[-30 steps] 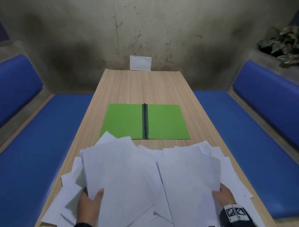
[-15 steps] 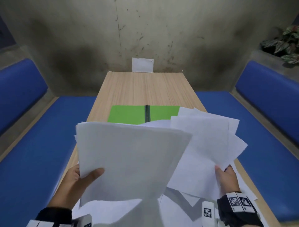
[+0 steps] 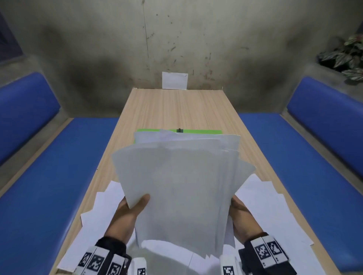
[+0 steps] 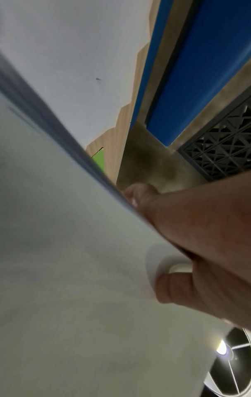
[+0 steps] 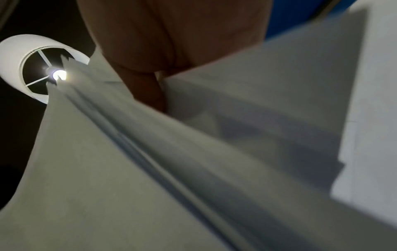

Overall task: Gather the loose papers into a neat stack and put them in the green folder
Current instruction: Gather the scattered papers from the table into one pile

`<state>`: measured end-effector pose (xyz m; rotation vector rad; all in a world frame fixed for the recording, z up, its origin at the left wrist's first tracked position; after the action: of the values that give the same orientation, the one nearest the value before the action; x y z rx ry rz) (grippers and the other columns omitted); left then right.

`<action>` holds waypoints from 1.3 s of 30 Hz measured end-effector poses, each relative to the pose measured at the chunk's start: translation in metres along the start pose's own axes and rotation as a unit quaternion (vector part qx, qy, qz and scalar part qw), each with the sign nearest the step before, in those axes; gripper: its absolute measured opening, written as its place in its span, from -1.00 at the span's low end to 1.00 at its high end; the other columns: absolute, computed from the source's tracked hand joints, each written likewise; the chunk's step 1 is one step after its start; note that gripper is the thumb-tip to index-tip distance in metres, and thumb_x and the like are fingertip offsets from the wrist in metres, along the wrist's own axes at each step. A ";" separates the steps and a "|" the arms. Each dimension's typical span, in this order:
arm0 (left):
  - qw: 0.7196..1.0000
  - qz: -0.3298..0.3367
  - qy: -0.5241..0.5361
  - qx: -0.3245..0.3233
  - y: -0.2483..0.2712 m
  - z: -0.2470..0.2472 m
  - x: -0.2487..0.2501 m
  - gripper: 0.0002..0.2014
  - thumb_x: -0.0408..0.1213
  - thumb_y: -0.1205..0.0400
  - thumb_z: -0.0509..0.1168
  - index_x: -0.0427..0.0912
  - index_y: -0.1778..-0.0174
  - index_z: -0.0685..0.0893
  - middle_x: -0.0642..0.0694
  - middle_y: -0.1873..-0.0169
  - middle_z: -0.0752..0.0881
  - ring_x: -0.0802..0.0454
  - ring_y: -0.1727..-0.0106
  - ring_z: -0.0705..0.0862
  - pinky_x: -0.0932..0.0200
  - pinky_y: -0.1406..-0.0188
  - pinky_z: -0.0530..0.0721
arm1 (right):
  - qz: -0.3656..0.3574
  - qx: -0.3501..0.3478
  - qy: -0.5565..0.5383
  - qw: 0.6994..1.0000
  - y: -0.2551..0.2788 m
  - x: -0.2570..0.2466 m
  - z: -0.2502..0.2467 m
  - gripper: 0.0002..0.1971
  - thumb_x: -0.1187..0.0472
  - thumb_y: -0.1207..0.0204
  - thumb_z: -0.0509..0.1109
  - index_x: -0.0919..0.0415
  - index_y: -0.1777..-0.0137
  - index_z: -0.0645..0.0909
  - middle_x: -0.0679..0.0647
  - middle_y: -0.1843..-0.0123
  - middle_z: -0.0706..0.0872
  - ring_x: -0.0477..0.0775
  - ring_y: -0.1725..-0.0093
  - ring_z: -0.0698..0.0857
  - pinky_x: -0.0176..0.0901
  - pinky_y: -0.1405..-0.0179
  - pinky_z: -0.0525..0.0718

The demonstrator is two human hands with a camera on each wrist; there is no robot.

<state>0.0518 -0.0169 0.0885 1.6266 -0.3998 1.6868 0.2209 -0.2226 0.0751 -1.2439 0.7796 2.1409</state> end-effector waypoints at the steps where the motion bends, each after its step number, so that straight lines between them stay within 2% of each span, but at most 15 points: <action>1: 1.000 0.002 -0.002 0.002 0.000 0.003 0.001 -0.28 0.17 -0.15 0.56 -0.08 -0.19 0.66 -0.08 -0.07 0.82 -0.08 -0.12 0.77 -0.20 -0.30 0.58 | 0.001 -0.003 -0.005 1.000 0.000 0.001 0.001 -0.73 0.05 -0.08 0.65 0.11 0.24 0.76 0.09 0.26 0.82 0.15 0.19 0.75 -0.03 0.17 0.65; 4: 0.999 0.024 -0.022 0.031 0.001 0.006 0.006 -0.71 -0.13 -0.52 0.39 -0.07 -0.15 0.63 -0.04 0.00 0.79 0.00 -0.03 0.74 -0.02 -0.13 0.65 | -0.011 0.002 0.005 1.000 0.002 -0.005 0.008 -0.79 0.10 -0.26 0.51 0.12 0.11 0.74 0.12 0.15 0.82 0.19 0.07 0.73 -0.04 0.11 0.66; 6: 0.997 0.044 -0.030 0.059 0.001 0.007 0.010 -0.72 -0.19 -0.57 0.33 -0.10 -0.20 0.59 -0.02 0.00 0.75 0.03 -0.01 0.71 0.09 0.04 0.64 | -0.007 -0.001 0.005 1.000 0.004 -0.008 0.013 -0.74 0.02 -0.47 0.32 0.06 -0.08 0.68 0.04 0.00 0.83 0.11 -0.05 0.76 -0.16 0.08 0.72; 8: 0.994 0.066 -0.037 0.080 0.003 0.008 0.017 -0.79 -0.22 -0.58 0.32 -0.05 -0.13 0.58 0.03 0.07 0.73 0.08 0.05 0.70 0.12 0.11 0.63 | -0.035 -0.002 0.011 0.999 0.005 -0.014 0.015 -0.70 0.02 -0.61 0.08 -0.12 -0.05 0.67 -0.11 0.01 0.83 0.08 -0.07 0.74 -0.33 0.06 0.71; 10: 0.991 0.086 -0.051 0.086 0.004 0.011 0.022 -0.89 -0.25 -0.59 0.32 0.05 0.03 0.58 0.08 0.14 0.71 0.12 0.10 0.68 0.17 0.19 0.61 | -0.072 -0.004 0.066 0.995 0.008 -0.024 0.020 -0.79 -0.08 -0.50 0.31 -0.13 -0.09 0.65 -0.17 -0.01 0.82 0.03 -0.10 0.74 -0.42 0.05 0.69; 12: 0.988 0.112 -0.073 0.083 0.006 0.014 0.027 -0.84 -0.26 -0.58 0.32 0.15 0.14 0.55 0.10 0.15 0.69 0.15 0.09 0.66 0.20 0.19 0.59 | -0.078 0.004 0.112 0.991 0.008 -0.027 0.021 -0.65 0.05 -0.36 0.51 0.00 -0.15 0.61 -0.13 -0.03 0.83 -0.14 -0.09 0.76 -0.44 0.08 0.71; 15: 0.985 0.134 -0.081 0.075 0.010 0.018 0.031 -0.72 -0.33 -0.53 0.38 0.20 0.14 0.51 0.12 0.14 0.67 0.14 0.06 0.65 0.29 0.22 0.56 | -0.091 0.042 0.150 0.984 0.007 -0.035 0.016 -0.69 0.30 -0.42 0.47 0.05 -0.14 0.60 -0.07 0.01 0.81 -0.23 0.04 0.77 -0.51 0.21 0.69; 19: 0.984 0.157 -0.053 0.060 0.015 0.018 0.036 -0.32 -0.44 -0.40 0.49 0.25 -0.21 0.31 0.35 -0.05 0.54 0.49 0.00 0.61 0.35 0.00 0.52 | -0.105 0.038 0.142 0.984 0.010 -0.043 0.021 -0.57 0.24 -0.30 0.55 0.03 -0.18 0.60 -0.07 -0.01 0.84 -0.15 -0.03 0.78 -0.43 0.15 0.70; 21: 0.982 0.177 -0.028 0.058 0.016 0.015 0.043 -0.19 -0.29 -0.30 0.59 0.43 -0.25 0.26 0.28 -0.19 0.54 0.51 -0.15 0.60 0.29 -0.24 0.49 | -0.133 0.030 0.127 0.983 0.013 -0.053 0.027 -0.63 0.21 -0.27 0.55 0.05 -0.11 0.64 -0.11 0.02 0.85 -0.14 -0.03 0.79 -0.49 0.18 0.69; 23: 0.982 0.181 -0.020 0.053 0.016 0.015 0.049 -0.16 0.12 -0.06 0.63 0.54 -0.21 0.35 -0.03 -0.31 0.60 0.11 -0.35 0.59 -0.01 -0.43 0.47 | -0.151 0.027 0.124 0.980 0.014 -0.060 0.035 -0.50 -0.07 -0.13 0.63 0.11 -0.06 0.69 -0.08 0.06 0.86 -0.10 0.01 0.81 -0.45 0.21 0.70; 25: 0.979 0.201 0.007 0.038 0.017 0.017 0.054 -0.19 0.32 0.04 0.56 0.41 -0.17 0.49 -0.09 -0.18 0.73 0.01 -0.26 0.67 0.03 -0.29 0.63 | -0.161 0.046 0.116 0.979 0.014 -0.065 0.039 -0.22 -0.37 0.16 0.59 0.14 -0.01 0.71 -0.06 0.12 0.87 -0.09 0.08 0.82 -0.39 0.24 0.72; 30: 0.974 0.206 0.077 0.051 0.022 0.026 0.063 -0.22 0.39 0.23 0.54 -0.01 0.17 0.73 0.02 0.27 0.84 0.26 0.24 0.79 0.43 0.29 0.71 | -0.207 0.081 0.125 0.967 0.016 -0.076 0.044 -0.08 -0.60 0.13 0.36 0.22 0.05 0.73 0.10 0.17 0.85 0.04 0.12 0.80 -0.11 0.18 0.76; 32: 0.973 0.216 0.053 0.065 0.023 0.027 0.065 -0.22 0.42 0.17 0.51 -0.06 0.18 0.72 -0.11 0.18 0.79 0.14 0.18 0.78 0.40 0.25 0.71 | -0.219 0.090 0.138 0.962 0.016 -0.078 0.044 -0.05 -0.64 0.08 0.28 0.28 0.11 0.72 0.17 0.21 0.79 0.09 0.16 0.74 -0.02 0.19 0.68; 35: 0.969 0.230 0.035 0.087 0.025 0.027 0.069 -0.32 0.49 0.12 0.44 0.02 0.32 0.75 -0.18 0.22 0.72 -0.09 0.20 0.67 0.32 0.28 0.67 | -0.220 0.105 0.118 0.963 0.019 -0.079 0.043 -0.03 -0.66 0.14 0.27 0.29 0.18 0.70 0.08 0.31 0.77 -0.02 0.29 0.71 -0.23 0.35 0.68; 39: 0.956 0.269 0.026 0.115 0.031 0.026 0.079 -0.35 0.52 0.00 0.36 0.03 0.31 0.67 0.21 0.33 0.74 0.27 0.19 0.66 0.42 0.12 0.60 | -0.224 0.118 0.118 0.960 0.023 -0.082 0.044 0.09 -0.69 0.16 0.22 0.45 0.17 0.66 0.12 0.33 0.74 -0.09 0.37 0.68 -0.38 0.45 0.64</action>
<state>0.0561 -0.0326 0.1762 1.7359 -0.6878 2.2454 0.2145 -0.2209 0.1705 -1.4039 0.7397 1.5126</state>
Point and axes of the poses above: each hand's wrist, its own y-axis away from the middle knuckle, its own z-axis out of the palm, x = y × z, the point moved 6 cm from there along -y, towards the middle knuckle
